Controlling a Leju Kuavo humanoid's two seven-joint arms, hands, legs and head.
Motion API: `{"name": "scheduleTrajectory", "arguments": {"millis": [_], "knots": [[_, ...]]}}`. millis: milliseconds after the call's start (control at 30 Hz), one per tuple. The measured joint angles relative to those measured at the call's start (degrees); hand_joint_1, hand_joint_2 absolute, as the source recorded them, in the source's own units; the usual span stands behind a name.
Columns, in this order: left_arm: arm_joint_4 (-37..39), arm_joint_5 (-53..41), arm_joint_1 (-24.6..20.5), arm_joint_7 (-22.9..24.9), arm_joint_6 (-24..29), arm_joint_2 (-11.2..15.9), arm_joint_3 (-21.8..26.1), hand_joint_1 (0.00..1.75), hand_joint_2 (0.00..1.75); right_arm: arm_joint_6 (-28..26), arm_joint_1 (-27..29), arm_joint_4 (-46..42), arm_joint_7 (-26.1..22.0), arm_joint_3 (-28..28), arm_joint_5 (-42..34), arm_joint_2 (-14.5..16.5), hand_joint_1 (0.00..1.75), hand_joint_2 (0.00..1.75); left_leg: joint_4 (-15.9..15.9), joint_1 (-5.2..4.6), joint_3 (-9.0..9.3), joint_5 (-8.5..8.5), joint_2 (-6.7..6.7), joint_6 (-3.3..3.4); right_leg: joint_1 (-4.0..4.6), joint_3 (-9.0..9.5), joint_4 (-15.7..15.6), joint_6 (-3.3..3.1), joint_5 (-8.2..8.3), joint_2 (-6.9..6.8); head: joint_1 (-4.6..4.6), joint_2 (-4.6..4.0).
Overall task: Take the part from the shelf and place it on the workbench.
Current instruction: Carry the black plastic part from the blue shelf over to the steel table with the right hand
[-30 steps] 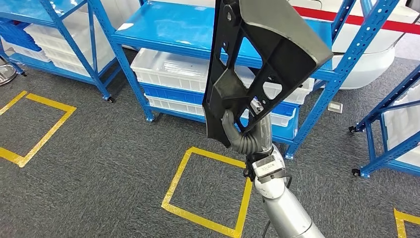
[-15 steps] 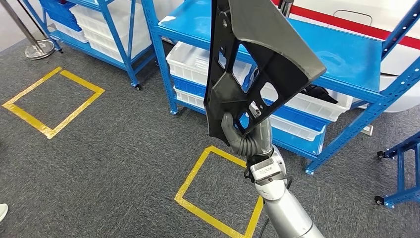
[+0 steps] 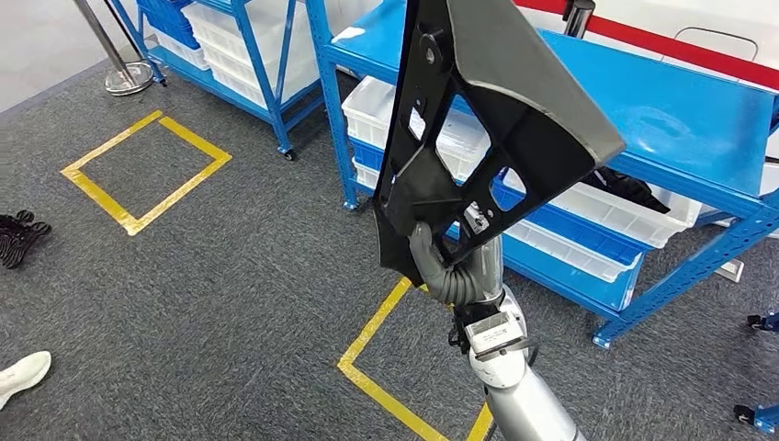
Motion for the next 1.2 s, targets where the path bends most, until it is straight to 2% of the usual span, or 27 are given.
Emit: {"name": "scheduleTrajectory", "arguments": {"millis": [33, 100, 133, 167, 200, 267, 333, 400, 433, 467, 500, 533, 600, 633, 667, 700, 767, 800, 833, 900, 967, 1000, 1033, 1067, 1133, 1167, 1200], "knots": [[0.01, -0.05, 0.03, -0.22, -0.16, -0.02, 0.0, 0.0, 1.75, -0.16, 0.5, -0.36, -0.01, -0.08, 0.12, 0.0, 1.75, 1.75, -2.28, 0.11, 1.04, 1.65, 0.26, 0.06, 0.03, 0.16, 0.0, 0.07, -0.17, -0.51, 0.0, 0.0], [-0.02, -0.28, -0.02, -0.75, -0.26, 0.03, 0.0, 0.0, 1.75, -0.33, 1.33, -1.16, -0.03, -0.41, 0.36, -0.01, 1.75, 1.75, -10.48, -0.13, 5.44, 5.38, 2.14, 0.58, 0.15, 0.71, -0.08, 0.34, -0.56, -1.43, 0.01, 0.0], [-0.04, -0.41, -0.11, -0.95, -0.26, 0.06, -0.01, 0.0, 1.75, -0.38, 1.64, -1.47, -0.05, -0.66, 0.41, -0.05, 1.75, 1.75, -13.64, -0.43, 7.18, 6.37, 3.12, 0.92, 0.33, 0.95, -0.16, 0.56, -0.74, -1.83, 0.04, 0.0], [-0.07, -0.52, -0.21, -1.08, -0.28, 0.11, -0.01, 0.0, 1.75, -0.41, 1.91, -1.68, -0.08, -0.94, 0.41, -0.1, 1.75, 1.75, -15.4, -0.78, 8.13, 6.66, 3.79, 1.27, 0.48, 1.11, -0.26, 0.78, -0.88, -2.25, 0.04, 0.0], [-0.08, -0.54, -0.31, -1.15, -0.3, 0.16, -0.01, 0.0, 1.75, -0.43, 2.2, -1.78, -0.12, -1.2, 0.37, -0.19, 1.75, 1.75, -15.77, -1.11, 8.22, 6.4, 3.88, 1.54, 0.6, 1.24, -0.41, 1.05, -0.99, -2.7, 0.07, 0.0], [-0.08, -0.23, -0.33, -1.21, -0.34, 0.29, 0.01, 0.0, 1.75, -0.31, 2.83, -2.04, -0.32, -1.74, 0.12, -0.33, 1.75, 1.75, -16.41, -1.11, 8.47, 6.61, 2.63, 2.18, 0.84, 1.48, -0.6, 1.69, -1.26, -3.39, 0.08, 0.01], [-0.08, 0.31, -0.32, -1.21, -0.34, 0.33, 0.02, 0.0, 1.75, 0.07, 3.28, -2.3, -0.68, -2.36, -0.37, -0.55, 1.75, 1.75, -17.71, -0.88, 9.32, 7.21, 1.36, 2.97, 1.0, 0.61, 1.77, 1.72, -2.75, -1.6, 0.21, 0.01], [-0.08, 0.58, -0.49, -1.21, -0.34, 0.27, 0.03, 0.0, 1.75, 0.42, 3.83, -2.38, -0.97, -3.14, -0.83, -0.88, 1.75, 1.75, -18.32, -0.84, 9.73, 7.58, -0.04, 3.48, 0.91, -2.86, 8.79, 1.0, -5.8, 1.21, 0.4, 0.0], [-0.08, 0.59, -0.58, -1.19, -0.34, 0.25, 0.04, 0.0, 1.75, 0.53, 4.26, -2.36, -1.04, -3.54, -0.94, -1.05, 1.75, 1.75, -18.3, -0.85, 9.68, 7.6, -0.88, 3.55, 0.86, -5.08, 12.76, 0.81, -7.17, 1.88, 0.45, 0.0], [-0.08, 0.54, -0.6, -1.14, -0.34, 0.24, 0.04, 0.0, 1.75, 0.59, 4.74, -2.34, -1.1, -3.92, -0.89, -1.2, 1.75, 1.75, -18.29, -0.86, 9.65, 7.58, -1.78, 3.56, 0.85, -6.79, 15.47, 0.94, -7.84, 2.14, 0.5, 0.0], [-0.08, 0.4, -0.56, -1.02, -0.34, 0.21, 0.04, 0.0, 1.75, 0.65, 5.18, -2.33, -1.17, -4.3, -0.66, -1.33, 1.75, 1.75, -18.26, -0.86, 9.65, 7.56, -2.69, 3.55, 0.83, -7.52, 16.01, 1.38, -7.49, 2.24, 0.51, 0.0], [-0.07, 0.23, -0.5, -0.85, -0.34, 0.16, 0.04, 0.0, 1.75, 0.7, 5.5, -2.33, -1.23, -4.65, -0.32, -1.4, 1.75, 1.75, -18.17, -0.85, 9.67, 7.53, -3.54, 3.5, 0.77, -7.04, 14.11, 2.01, -6.14, 2.36, 0.51, 0.0], [-0.06, -0.22, -0.42, -0.44, -0.34, 0.02, 0.03, 0.0, 1.75, 0.75, 6.02, -2.38, -1.37, -5.29, 0.45, -1.49, 1.75, 1.75, -17.61, -0.84, 9.53, 7.3, -5.11, 3.15, 0.37, -3.79, 5.97, 3.14, -2.23, 3.69, 0.54, 0.0], [-0.06, -0.39, -0.42, -0.25, -0.33, -0.03, 0.02, 0.0, 1.75, 0.75, 6.31, -2.42, -1.43, -5.56, 0.7, -1.5, 1.75, 1.75, -17.15, -0.95, 9.32, 7.05, -5.8, 2.84, 0.16, -2.29, 2.66, 3.18, -0.79, 4.44, 0.55, 0.0], [-0.06, -0.54, -0.4, -0.1, -0.31, -0.04, 0.02, 0.0, 1.75, 0.78, 6.7, -2.49, -1.52, -5.84, 0.9, -1.51, 1.75, 1.75, -16.76, -1.04, 9.05, 6.83, -6.35, 2.52, 0.05, -1.37, 0.67, 2.91, 0.04, 5.01, 0.54, 0.0], [-0.06, -0.65, -0.33, 0.01, -0.29, -0.03, 0.02, 0.0, 1.75, 0.86, 7.09, -2.55, -1.64, -6.08, 1.03, -1.51, 1.75, 1.75, -16.51, -1.09, 8.8, 6.69, -6.78, 2.22, 0.09, -1.11, 0.12, 2.43, 0.33, 5.15, 0.55, 0.0], [-0.06, -0.7, -0.05, 0.18, -0.2, 0.02, 0.02, 0.0, 1.75, 1.19, 7.73, -2.65, -1.88, -6.4, 1.2, -1.4, 1.75, 1.75, -16.26, -0.94, 8.47, 6.59, -7.16, 1.82, 0.03, -0.9, 0.06, 1.56, 0.55, 4.27, 0.54, 0.0], [-0.05, -0.69, 0.09, 0.22, -0.14, 0.01, 0.02, 0.0, 1.75, 1.39, 7.89, -2.68, -1.97, -6.5, 1.23, -1.28, 1.75, 1.75, -15.68, -0.9, 8.25, 6.22, -6.38, 1.59, -0.09, -0.74, 0.02, 1.18, 0.61, 3.86, 0.49, 0.0], [-0.05, -0.64, 0.1, 0.24, -0.06, -0.01, 0.03, 0.0, 1.75, 1.59, 8.02, -2.73, -2.03, -6.56, 1.28, -1.13, 1.75, 1.75, -14.19, -0.85, 7.62, 5.29, -4.99, 1.27, -0.23, -0.54, -0.04, 0.81, 0.59, 3.39, 0.35, 0.0], [-0.04, -0.52, -0.07, 0.07, 0.03, -0.07, 0.04, 0.0, 1.75, 1.93, 8.35, -2.83, -2.1, -6.64, 1.37, -0.9, 1.75, 1.75, -7.84, -0.62, 4.64, 1.9, -1.61, 0.55, -0.06, -0.2, -0.08, 0.15, 0.36, 2.32, 0.06, 0.0], [-0.04, -0.39, -0.17, -0.25, -0.02, -0.12, 0.04, 0.0, 1.75, 2.32, 8.78, -2.88, -2.15, -6.65, 1.4, -0.79, 1.75, 1.75, -0.87, -0.13, 0.9, -0.79, -0.26, 0.07, 0.24, -0.03, -0.07, -0.17, 0.08, 1.07, -0.02, 0.0], [-0.04, -0.29, -0.14, -0.37, -0.05, -0.15, 0.04, 0.0, 1.75, 2.56, 8.94, -2.88, -2.16, -6.66, 1.38, -0.73, 1.75, 1.75, 0.3, 0.04, 0.1, -0.71, -0.09, -0.02, 0.32, 0.06, -0.07, -0.22, -0.05, 0.47, -0.02, 0.0], [-0.04, -0.18, -0.11, -0.45, -0.08, -0.17, 0.04, 0.0, 1.75, 2.86, 9.05, -2.88, -2.2, -6.66, 1.31, -0.65, 1.75, 1.75, -0.91, 0.14, 0.58, 0.46, 0.07, 0.02, 0.37, 0.21, -0.07, -0.2, -0.22, -0.11, -0.02, 0.0], [-0.04, -0.03, -0.1, -0.48, -0.08, -0.16, 0.05, 0.0, 1.75, 3.2, 9.09, -2.88, -2.25, -6.66, 1.18, -0.56, 1.75, 1.75, -4.31, 0.14, 2.31, 2.42, 0.51, 0.21, 0.41, 0.45, -0.08, -0.11, -0.43, -0.65, -0.02, 0.0], [-0.07, 0.14, -0.17, -0.51, -0.1, -0.09, 0.08, 0.0, 1.75, 3.76, 9.09, -2.88, -2.37, -6.66, 0.88, -0.39, 1.75, 1.75, -12.21, -0.33, 6.62, 5.49, 2.73, 1.0, 0.61, 1.01, -0.14, 0.25, -0.89, -1.64, 0.02, 0.0], [-0.08, 0.2, -0.23, -0.52, -0.13, -0.05, 0.09, 0.0, 1.75, 3.92, 9.07, -2.88, -2.44, -6.66, 0.79, -0.34, 1.75, 1.75, -14.58, -0.7, 7.93, 6.08, 3.57, 1.42, 0.71, 1.21, -0.19, 0.49, -1.1, -2.07, 0.01, 0.0], [-0.08, 0.24, -0.27, -0.54, -0.15, 0.0, 0.1, 0.0, 1.75, 4.01, 9.07, -2.88, -2.48, -6.66, 0.75, -0.29, 1.75, 1.75, -15.47, -1.05, 8.37, 6.02, 3.98, 1.78, 0.78, 1.34, -0.27, 0.76, -1.26, -2.53, 0.02, 0.0]]}}
